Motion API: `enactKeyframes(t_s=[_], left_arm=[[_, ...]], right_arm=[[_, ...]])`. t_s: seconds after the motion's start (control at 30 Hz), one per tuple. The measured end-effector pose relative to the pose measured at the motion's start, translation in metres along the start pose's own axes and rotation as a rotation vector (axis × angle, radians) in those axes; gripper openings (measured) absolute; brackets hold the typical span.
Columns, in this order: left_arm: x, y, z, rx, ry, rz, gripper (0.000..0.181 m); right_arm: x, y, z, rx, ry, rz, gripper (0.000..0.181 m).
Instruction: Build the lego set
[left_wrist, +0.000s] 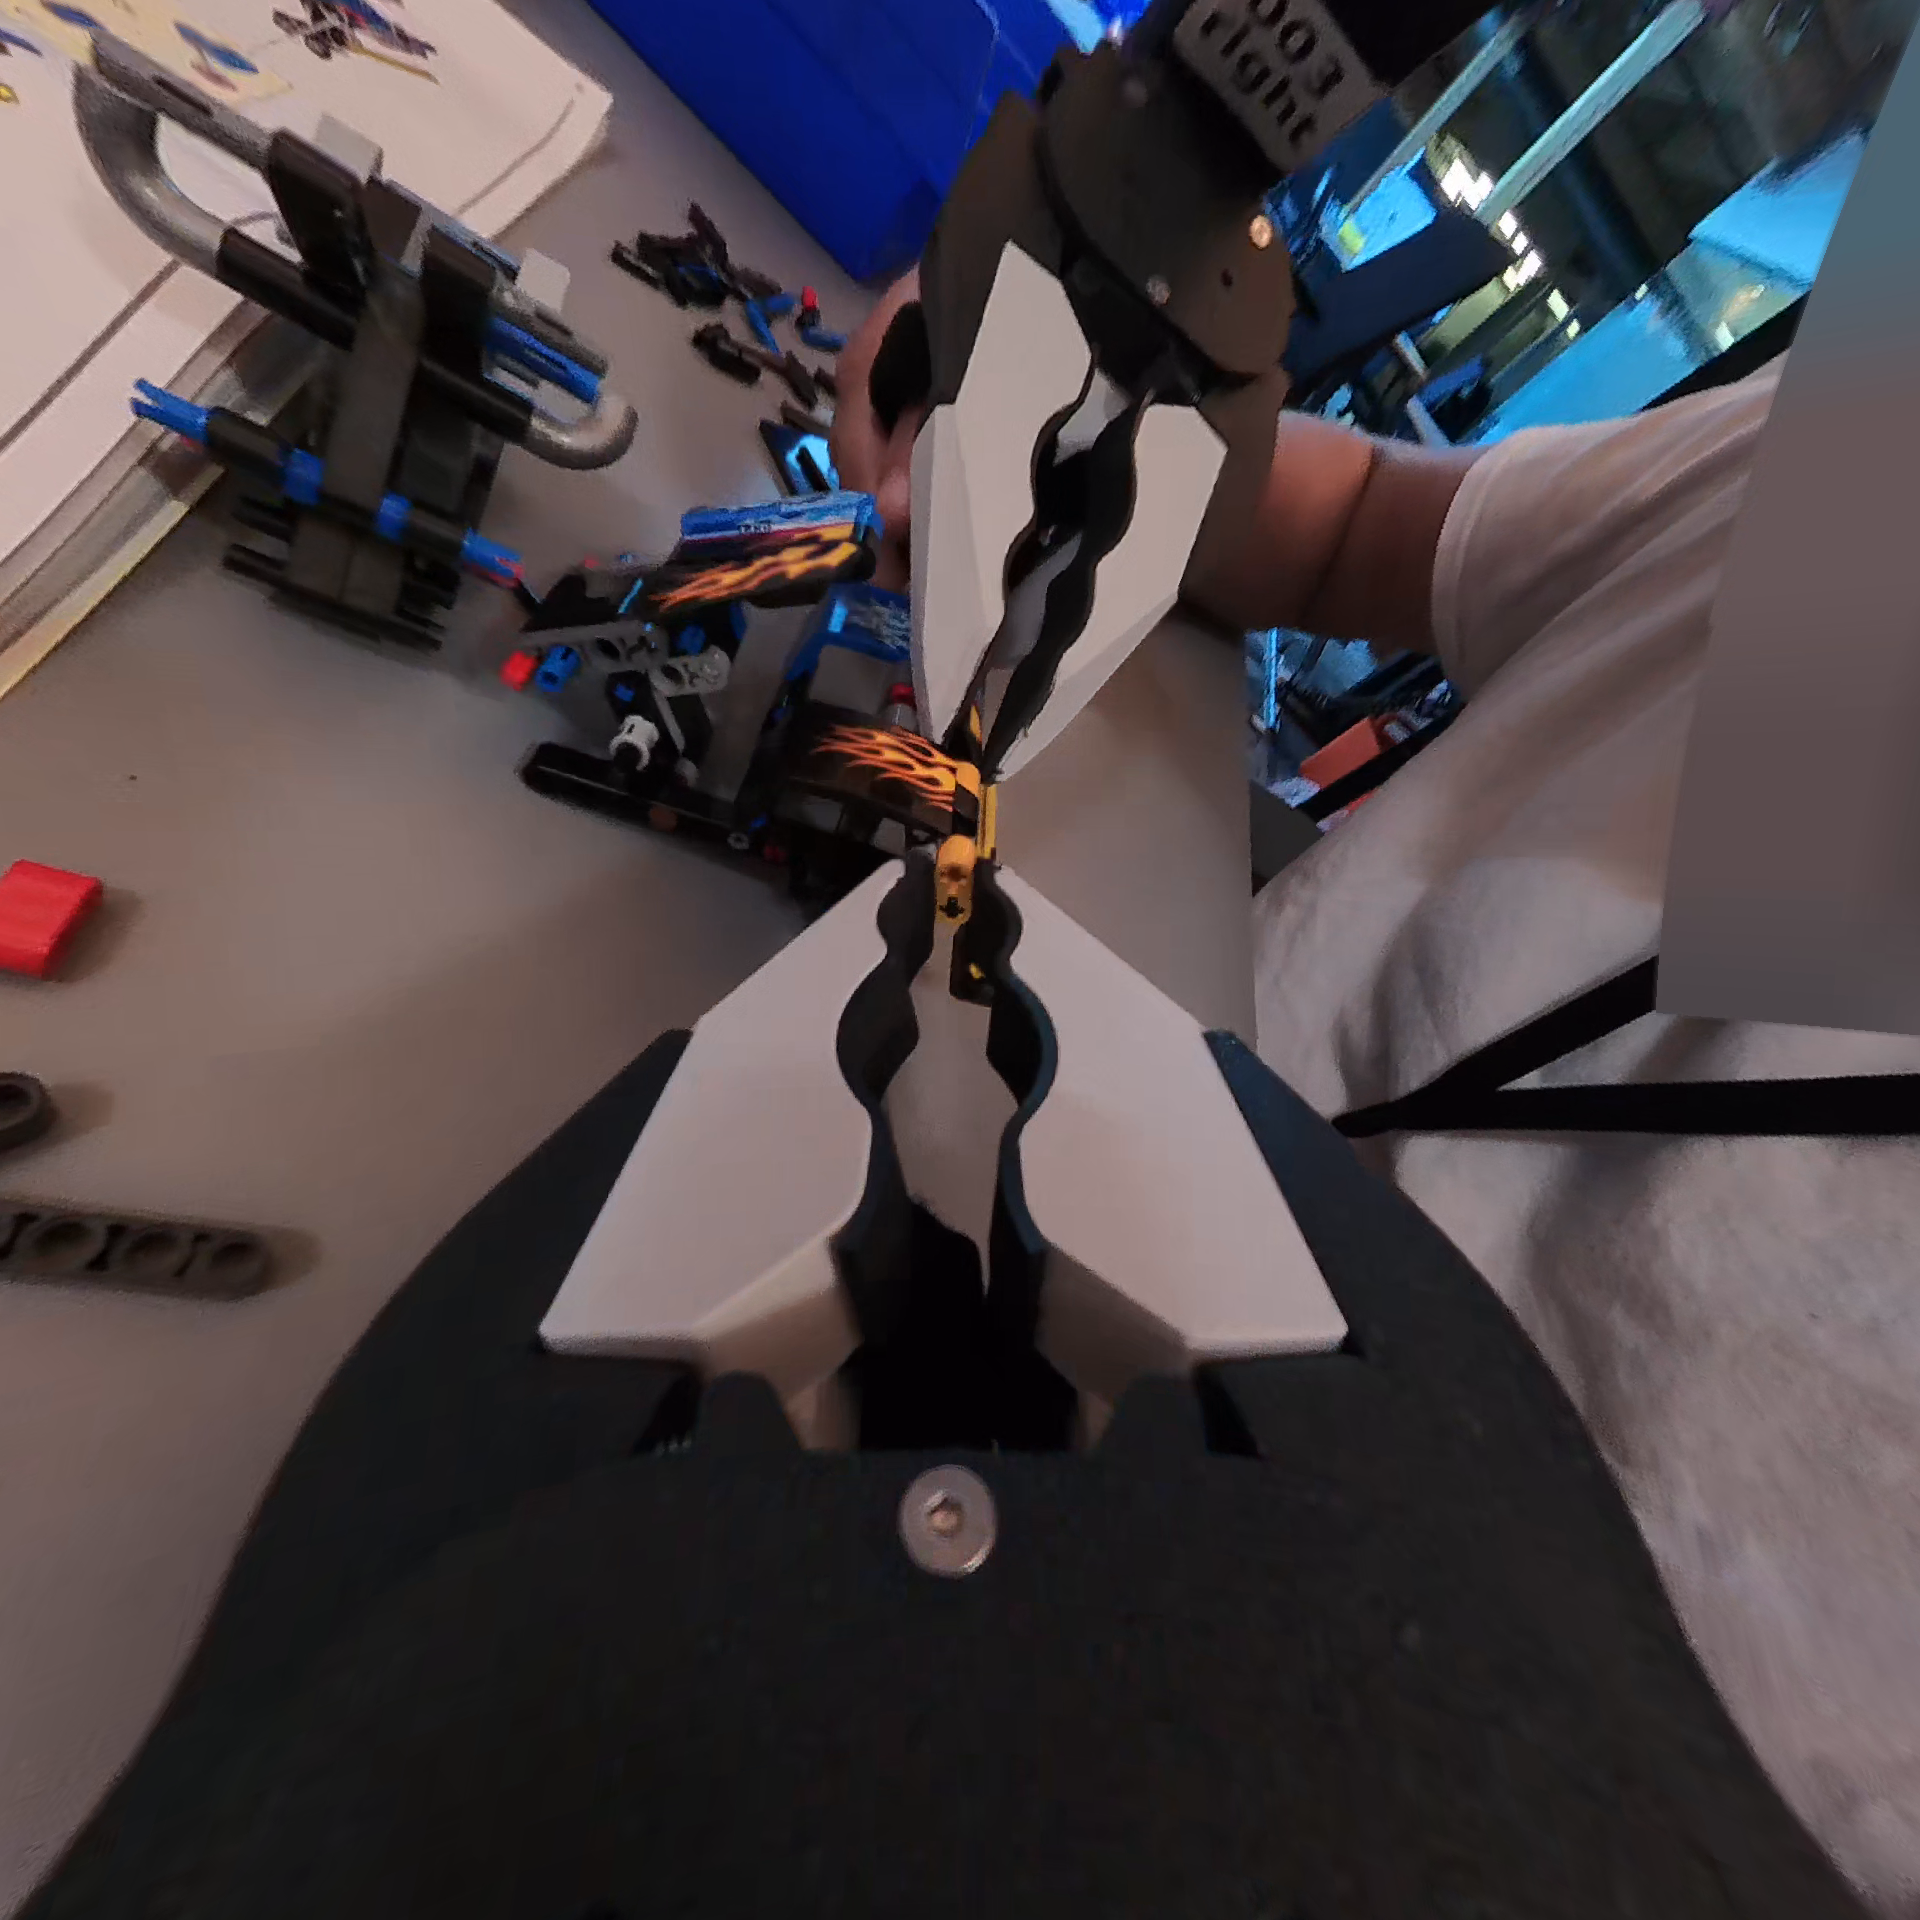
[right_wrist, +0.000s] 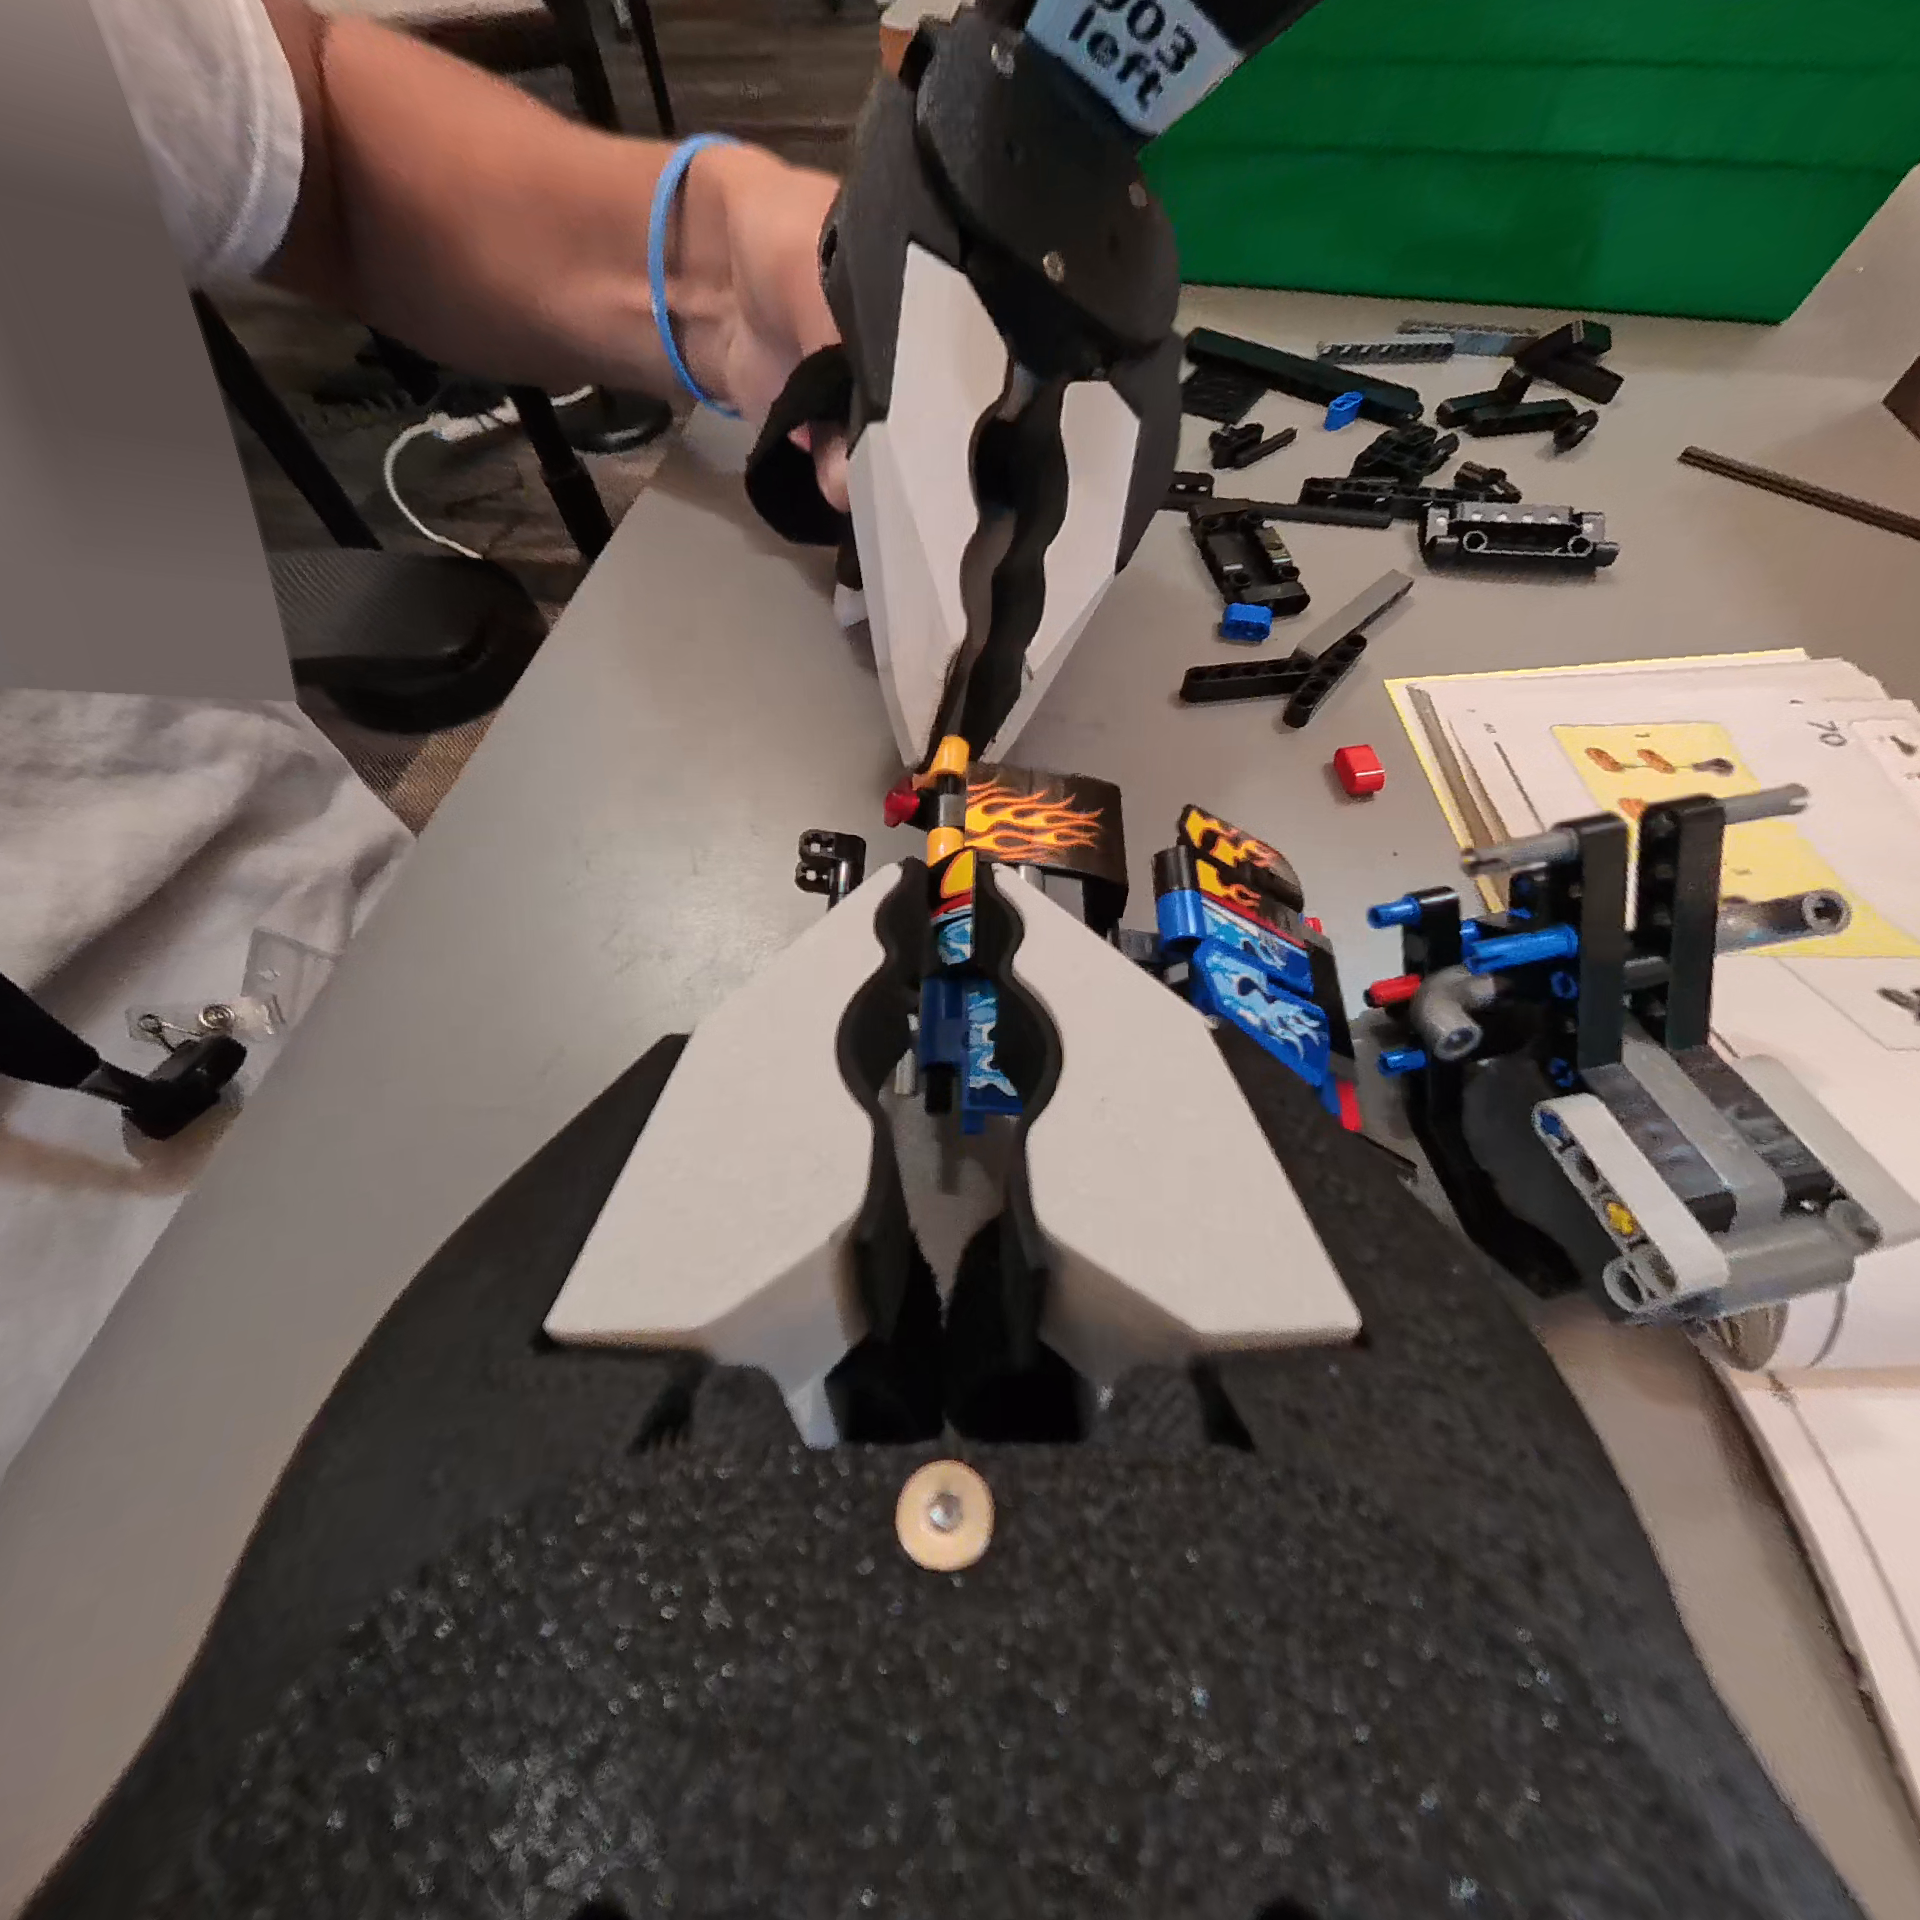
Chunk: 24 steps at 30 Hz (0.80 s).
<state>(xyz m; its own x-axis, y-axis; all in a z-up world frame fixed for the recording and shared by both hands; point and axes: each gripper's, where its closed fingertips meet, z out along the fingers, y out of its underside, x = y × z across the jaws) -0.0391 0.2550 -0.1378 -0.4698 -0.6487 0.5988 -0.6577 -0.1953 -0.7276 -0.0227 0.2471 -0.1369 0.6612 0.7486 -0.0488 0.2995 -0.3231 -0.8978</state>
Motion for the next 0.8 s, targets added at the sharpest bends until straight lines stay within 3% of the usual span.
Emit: enactKeyframes(t_s=[0.27,0.8], left_arm=[[-0.002,-0.007,0.006,0.07,0.002,-0.036,0.005],[-0.006,-0.006,0.012,0.014,-0.07,0.058,0.005]], right_arm=[[0.004,0.002,-0.006,0.058,-0.007,0.055,0.007],[0.006,0.005,-0.009,0.049,-0.009,0.074,0.006]])
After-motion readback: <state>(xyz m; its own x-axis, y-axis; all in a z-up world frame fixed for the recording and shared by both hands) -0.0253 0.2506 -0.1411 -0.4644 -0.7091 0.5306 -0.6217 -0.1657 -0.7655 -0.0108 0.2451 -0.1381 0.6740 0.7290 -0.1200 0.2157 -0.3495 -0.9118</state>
